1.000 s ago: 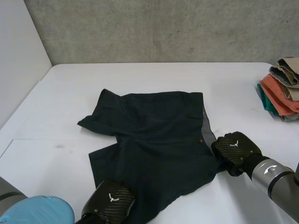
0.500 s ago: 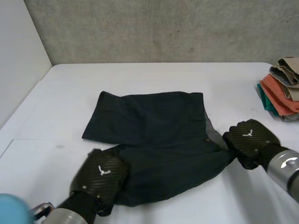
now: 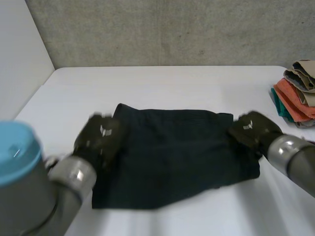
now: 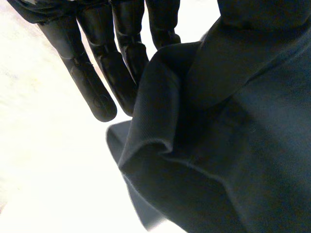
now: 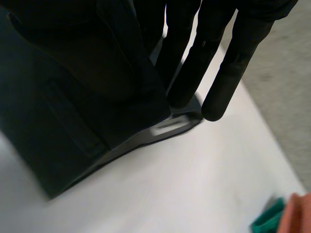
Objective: Fold the laundry.
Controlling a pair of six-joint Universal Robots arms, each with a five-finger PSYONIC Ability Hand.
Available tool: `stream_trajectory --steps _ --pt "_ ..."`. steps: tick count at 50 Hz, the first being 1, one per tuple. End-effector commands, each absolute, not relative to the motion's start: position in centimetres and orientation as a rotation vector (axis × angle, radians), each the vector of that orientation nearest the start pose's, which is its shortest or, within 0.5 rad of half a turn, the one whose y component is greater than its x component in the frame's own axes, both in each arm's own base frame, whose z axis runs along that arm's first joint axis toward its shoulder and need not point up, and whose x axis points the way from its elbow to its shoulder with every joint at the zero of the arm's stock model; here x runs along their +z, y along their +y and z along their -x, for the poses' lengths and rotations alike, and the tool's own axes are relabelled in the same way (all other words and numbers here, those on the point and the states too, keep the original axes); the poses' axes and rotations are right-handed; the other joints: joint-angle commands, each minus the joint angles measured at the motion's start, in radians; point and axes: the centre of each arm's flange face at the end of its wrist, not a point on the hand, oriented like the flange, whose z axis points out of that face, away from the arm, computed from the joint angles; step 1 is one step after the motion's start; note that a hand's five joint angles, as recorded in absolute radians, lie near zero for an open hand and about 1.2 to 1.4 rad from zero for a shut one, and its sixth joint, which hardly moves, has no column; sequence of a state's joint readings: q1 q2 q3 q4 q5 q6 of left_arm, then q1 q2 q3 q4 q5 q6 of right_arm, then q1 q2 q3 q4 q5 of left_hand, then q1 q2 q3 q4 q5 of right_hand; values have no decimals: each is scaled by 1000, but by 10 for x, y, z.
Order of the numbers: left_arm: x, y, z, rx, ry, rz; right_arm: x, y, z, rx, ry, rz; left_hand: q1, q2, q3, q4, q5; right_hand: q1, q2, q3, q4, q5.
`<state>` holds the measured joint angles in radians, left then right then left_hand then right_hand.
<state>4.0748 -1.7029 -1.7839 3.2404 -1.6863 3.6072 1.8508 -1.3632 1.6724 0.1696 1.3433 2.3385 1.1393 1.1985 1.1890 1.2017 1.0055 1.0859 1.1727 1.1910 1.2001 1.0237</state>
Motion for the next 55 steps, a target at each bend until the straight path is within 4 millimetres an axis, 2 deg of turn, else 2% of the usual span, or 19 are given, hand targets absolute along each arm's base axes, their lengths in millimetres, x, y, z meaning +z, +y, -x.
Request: stream_trajectory --steps 1,3,6,7,11,14,17,18,19,24,30,32,36,46,47,48,49,53,55 --pt "204 -260 314 -2122 1827 -1242 200 -293 -256 -1953 2205 1500 257 198 207 195 216 310 224 205 196 198" --pt "199 -286 326 -2144 1752 -1231 196 -311 -267 -2038 2159 1483 257 198 207 195 216 310 224 205 196 198" --pt "188 -310 333 -2134 1728 -1213 185 -333 -278 -2114 2113 1461 257 198 207 195 216 310 224 205 196 198" --pt "181 -325 335 -2133 1721 -1196 181 -340 -280 -2133 2103 1455 257 198 207 195 216 310 224 205 196 198" --pt "164 -351 342 -2148 1697 -1171 166 -369 -291 -2254 2057 1410 257 198 207 195 216 310 224 205 196 198" --pt "158 -359 348 -2177 1669 -1159 156 -384 -297 -2333 2019 1380 257 198 207 195 216 239 152 134 124 126" --pt "155 -363 354 -2225 1622 -1135 147 -396 -299 -2359 2031 1348 -720 -779 -769 -782 -760 -911 -998 -1016 -1026 -1024" --pt "157 -364 355 -2244 1604 -1121 147 -397 -299 -2362 2040 1338 -965 -1024 -1014 -1027 -1006 -911 -998 -1016 -1026 -1024" --pt "161 -365 357 -2276 1575 -1086 145 -398 -298 -2363 2061 1325 -886 -945 -936 -948 -927 -911 -998 -1016 -1026 -1024" --pt "158 -357 356 -2265 1580 -998 161 -385 -288 -2307 2145 1226 -961 -1020 -1011 -1023 -1002 -911 -998 -1016 -1026 -1024" --pt "180 -329 341 -2245 1623 -958 183 -328 -270 -1929 2243 1212 -964 -1023 -1014 -1026 -1005 -911 -998 -1016 -1026 -1024" --pt "180 -321 337 -2237 1642 -968 178 -312 -258 -1764 2296 1183 -964 -1023 -1014 -1026 -1005 -911 -998 -1016 -1026 -1024" --pt "180 -305 330 -2225 1693 -976 160 -299 -246 -1603 2353 1142 -964 -1023 -1014 -1026 -1005 -889 -976 -995 -1004 -1002" --pt "183 -284 324 -2268 1814 -934 136 -302 -246 -1658 2332 1147 -964 -1023 -1014 -1026 -1005 -617 -704 -722 -731 -729" --pt "184 -284 323 -2274 1818 -929 132 -304 -245 -1660 2340 1148 -964 -1023 -1014 -1026 -1005 -506 -593 -611 -620 -618" --pt "185 -282 323 -2277 1822 -927 130 -306 -243 -1676 2350 1157 -964 -1023 -1014 -1026 -1005 27 -60 -78 -87 -85" --pt "185 -282 322 -2277 1824 -925 129 -308 -242 -1689 2358 1162 -964 -1023 -1014 -1026 -1005 308 221 202 193 195" --pt "192 -280 320 -2293 1820 -908 133 -318 -228 -1820 2420 1154 -964 -1023 -1014 -1026 -1005 310 224 205 196 198" --pt "200 -276 317 -2309 1809 -898 145 -320 -221 -1903 2420 1146 -964 -1023 -1014 -1026 -1005 310 224 205 196 198"
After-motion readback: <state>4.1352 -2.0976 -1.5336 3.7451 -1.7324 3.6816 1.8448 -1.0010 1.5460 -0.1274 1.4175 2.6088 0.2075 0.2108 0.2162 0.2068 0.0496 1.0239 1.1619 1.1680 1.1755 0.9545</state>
